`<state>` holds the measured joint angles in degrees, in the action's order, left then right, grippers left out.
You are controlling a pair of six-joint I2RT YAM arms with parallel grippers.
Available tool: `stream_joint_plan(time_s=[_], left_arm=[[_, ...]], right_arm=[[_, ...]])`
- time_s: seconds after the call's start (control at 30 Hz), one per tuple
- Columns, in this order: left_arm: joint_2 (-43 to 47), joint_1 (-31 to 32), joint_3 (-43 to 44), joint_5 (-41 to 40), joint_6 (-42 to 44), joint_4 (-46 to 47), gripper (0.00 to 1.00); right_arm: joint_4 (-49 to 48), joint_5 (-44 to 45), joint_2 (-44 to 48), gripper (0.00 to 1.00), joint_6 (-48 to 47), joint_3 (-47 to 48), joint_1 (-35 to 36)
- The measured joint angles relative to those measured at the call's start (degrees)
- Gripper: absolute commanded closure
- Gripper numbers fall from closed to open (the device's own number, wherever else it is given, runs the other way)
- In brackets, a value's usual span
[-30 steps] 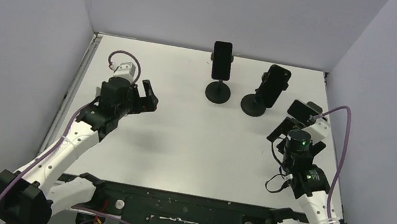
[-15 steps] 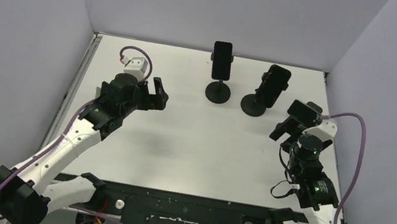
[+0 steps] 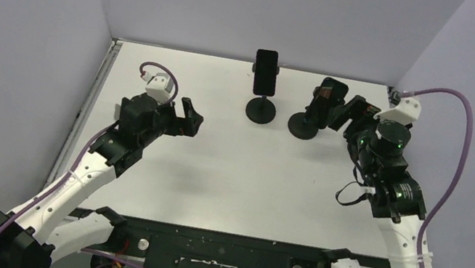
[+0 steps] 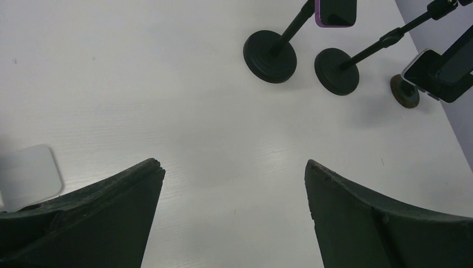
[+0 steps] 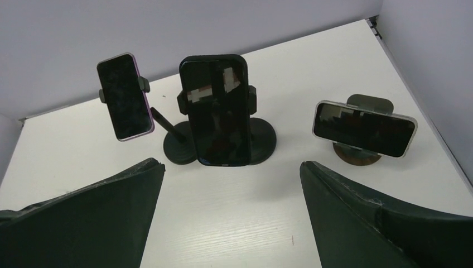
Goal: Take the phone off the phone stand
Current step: Move the phone stand with the phone to the center of the board.
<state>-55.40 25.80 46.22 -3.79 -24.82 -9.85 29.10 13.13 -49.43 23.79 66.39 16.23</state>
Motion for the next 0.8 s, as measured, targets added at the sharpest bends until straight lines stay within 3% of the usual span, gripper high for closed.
stream_joint_plan(time_s=[0.2, 0.4, 0.57, 0.8], left_arm=[[0.02, 0.00, 0.00, 0.83, 0.00, 0.33, 0.03], [0.02, 0.00, 0.00, 1.09, 0.00, 0.37, 0.03], [0.02, 0.00, 0.00, 1.09, 0.00, 0.48, 0.03], [0.02, 0.00, 0.00, 1.11, -0.02, 0.50, 0.03]], right_arm=[[2.69, 0.72, -9.22, 0.00, -2.40, 4.90, 4.22], [4.48, 7.98, -15.02, 0.00, -2.67, 5.97, 12.28], [3.76, 11.63, -16.04, 0.00, -1.46, 4.42, 11.47], [0.33, 9.44, -16.00, 0.00, 0.96, -0.72, 4.74]])
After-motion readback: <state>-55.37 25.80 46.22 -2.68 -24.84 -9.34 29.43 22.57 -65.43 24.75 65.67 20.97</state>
